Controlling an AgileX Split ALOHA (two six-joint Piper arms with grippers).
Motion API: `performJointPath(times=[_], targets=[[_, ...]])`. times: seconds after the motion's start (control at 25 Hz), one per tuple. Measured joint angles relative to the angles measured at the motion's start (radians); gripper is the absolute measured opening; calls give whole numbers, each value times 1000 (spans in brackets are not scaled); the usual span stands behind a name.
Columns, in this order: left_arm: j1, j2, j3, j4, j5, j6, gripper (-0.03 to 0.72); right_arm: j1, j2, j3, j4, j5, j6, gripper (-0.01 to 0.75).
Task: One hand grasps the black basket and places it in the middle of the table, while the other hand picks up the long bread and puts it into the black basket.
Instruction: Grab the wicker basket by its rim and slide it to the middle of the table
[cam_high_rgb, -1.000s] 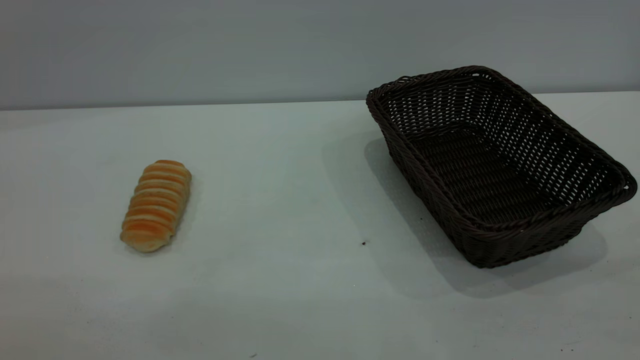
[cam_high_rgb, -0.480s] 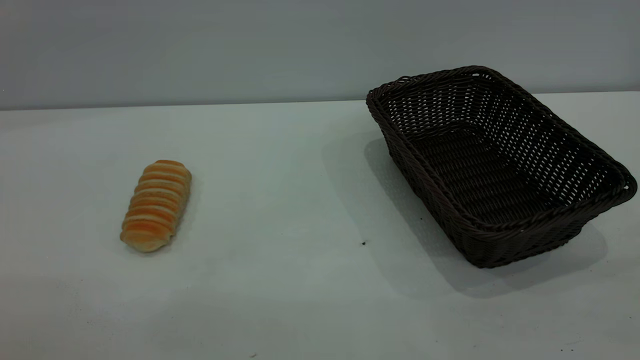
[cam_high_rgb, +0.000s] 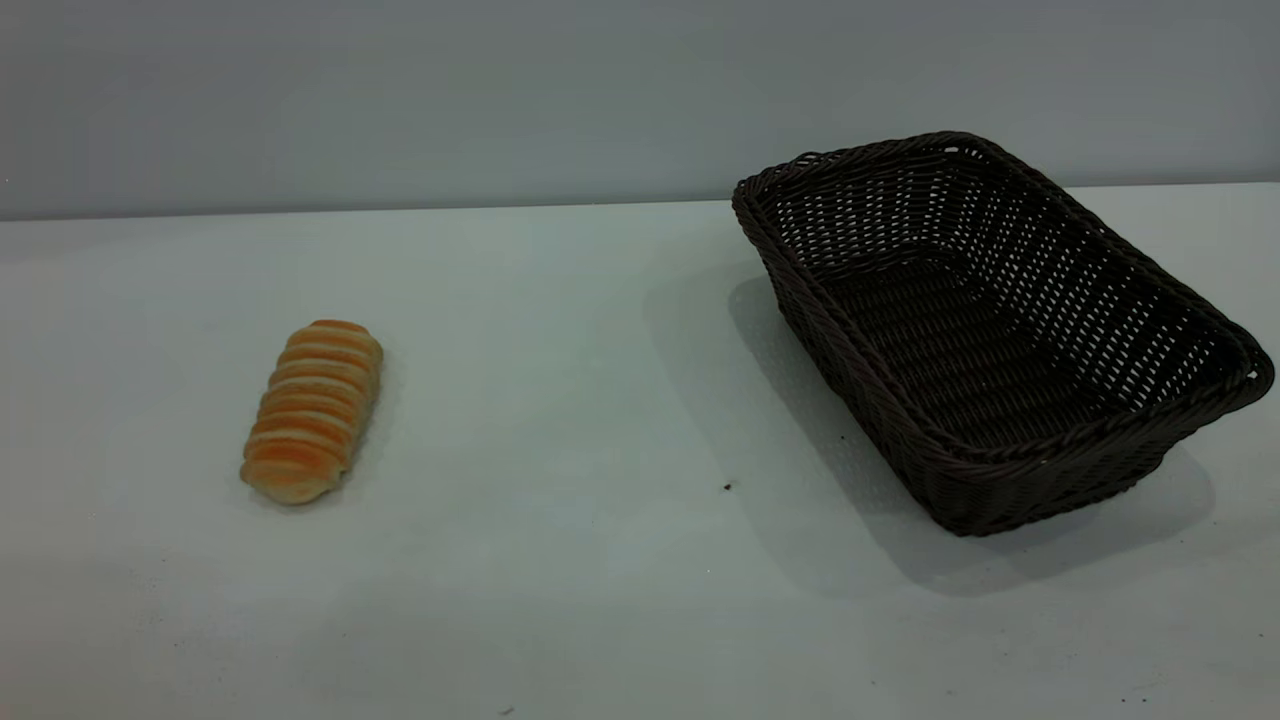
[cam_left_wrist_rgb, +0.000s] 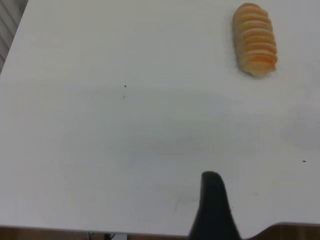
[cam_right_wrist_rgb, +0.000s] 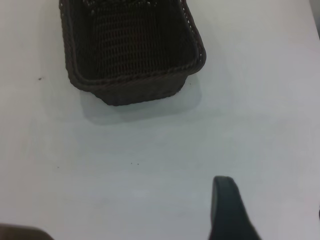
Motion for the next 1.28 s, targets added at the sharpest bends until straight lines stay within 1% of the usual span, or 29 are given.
performJointPath(times=[0.44,0.52,0.6,0.76,0.88,0.96,1.12,1.2,1.28], targets=[[0,6,-3,8,-3,0,569,0,2,-7,1,-1,3,442],[0,49,-27,15,-25,-9,569,0,32,-27,16,-9,19,442],[0,128,-69,14,-67,-20,569,-1,120,-48,39,-30,24,456],[0,356,-164,-5,-210,19,569,-1,334,-83,65,-134,27,508],[0,531,-226,-22,-300,74,569,-1,518,-102,118,-252,31,540],[0,648,-257,-36,-339,98,569,-1,647,-108,176,-343,31,549],[0,811,-279,-64,-421,116,569,-1,906,-109,315,-462,31,552],[0,876,-279,-90,-471,139,569,-1,1036,-120,401,-495,10,552],[0,931,-279,-127,-496,172,569,-1,1161,-146,465,-519,-9,552]])
